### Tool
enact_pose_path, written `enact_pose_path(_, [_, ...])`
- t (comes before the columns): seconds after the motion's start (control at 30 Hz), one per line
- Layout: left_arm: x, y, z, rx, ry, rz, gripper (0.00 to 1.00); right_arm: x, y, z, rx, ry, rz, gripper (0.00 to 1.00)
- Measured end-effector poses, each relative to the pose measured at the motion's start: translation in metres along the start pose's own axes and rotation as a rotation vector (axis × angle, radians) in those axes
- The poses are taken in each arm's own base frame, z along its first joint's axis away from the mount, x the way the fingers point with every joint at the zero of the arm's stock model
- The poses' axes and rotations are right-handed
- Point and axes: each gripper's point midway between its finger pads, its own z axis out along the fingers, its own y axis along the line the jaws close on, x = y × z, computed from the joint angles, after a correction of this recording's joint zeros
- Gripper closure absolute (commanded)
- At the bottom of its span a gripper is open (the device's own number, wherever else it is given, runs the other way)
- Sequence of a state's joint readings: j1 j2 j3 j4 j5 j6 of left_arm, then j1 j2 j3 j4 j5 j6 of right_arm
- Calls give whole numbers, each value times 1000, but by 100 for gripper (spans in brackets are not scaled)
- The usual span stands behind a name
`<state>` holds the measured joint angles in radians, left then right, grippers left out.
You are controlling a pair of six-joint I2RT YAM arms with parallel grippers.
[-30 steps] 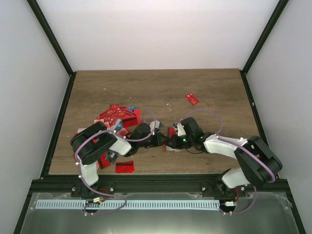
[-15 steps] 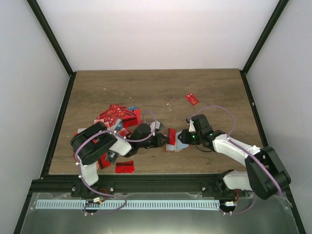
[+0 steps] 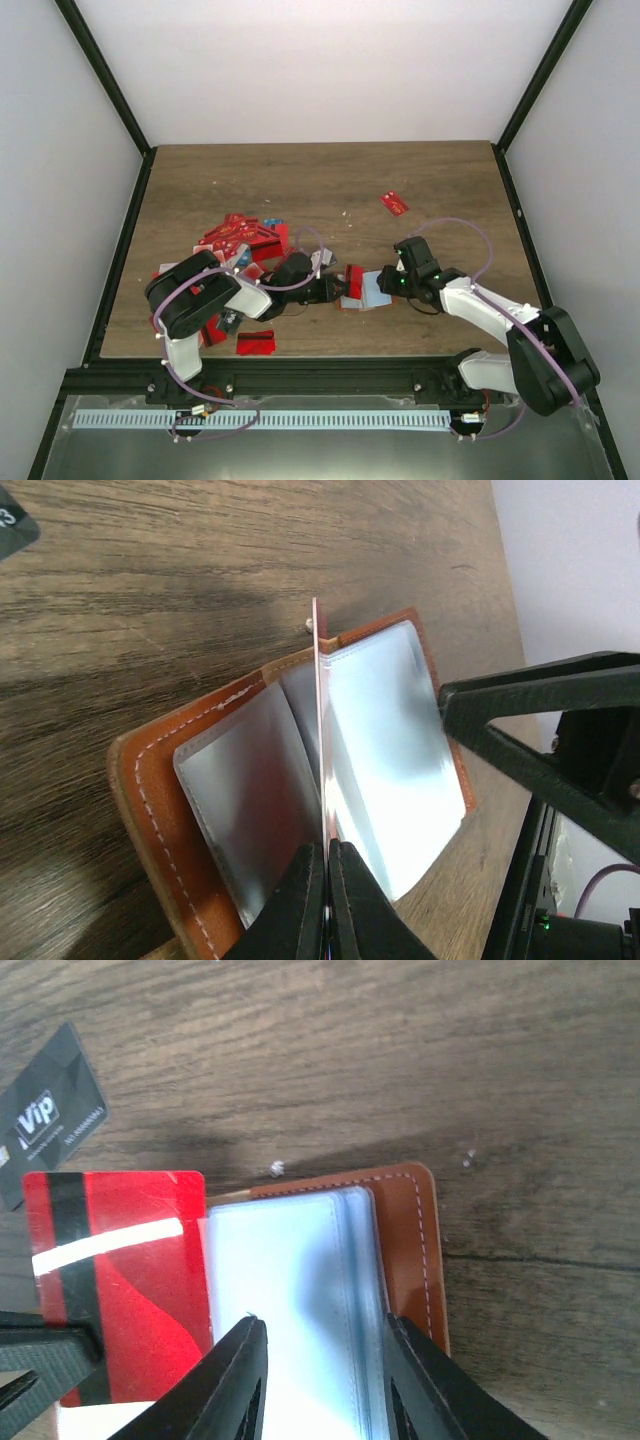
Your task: Put the credit cards into the card holder
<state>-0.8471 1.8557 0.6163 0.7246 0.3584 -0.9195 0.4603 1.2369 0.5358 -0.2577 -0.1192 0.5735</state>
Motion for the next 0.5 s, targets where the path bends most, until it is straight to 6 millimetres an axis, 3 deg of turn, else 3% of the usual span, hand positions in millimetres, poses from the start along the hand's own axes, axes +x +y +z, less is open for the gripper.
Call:
enact_pose_path(0.2, [2, -4, 1, 1, 16, -1, 96, 23, -16, 10, 35, 48, 35, 71])
enact_pose_path(0.5, [6, -4, -3, -34, 45, -36, 96, 24, -12, 12, -22, 23, 64, 74])
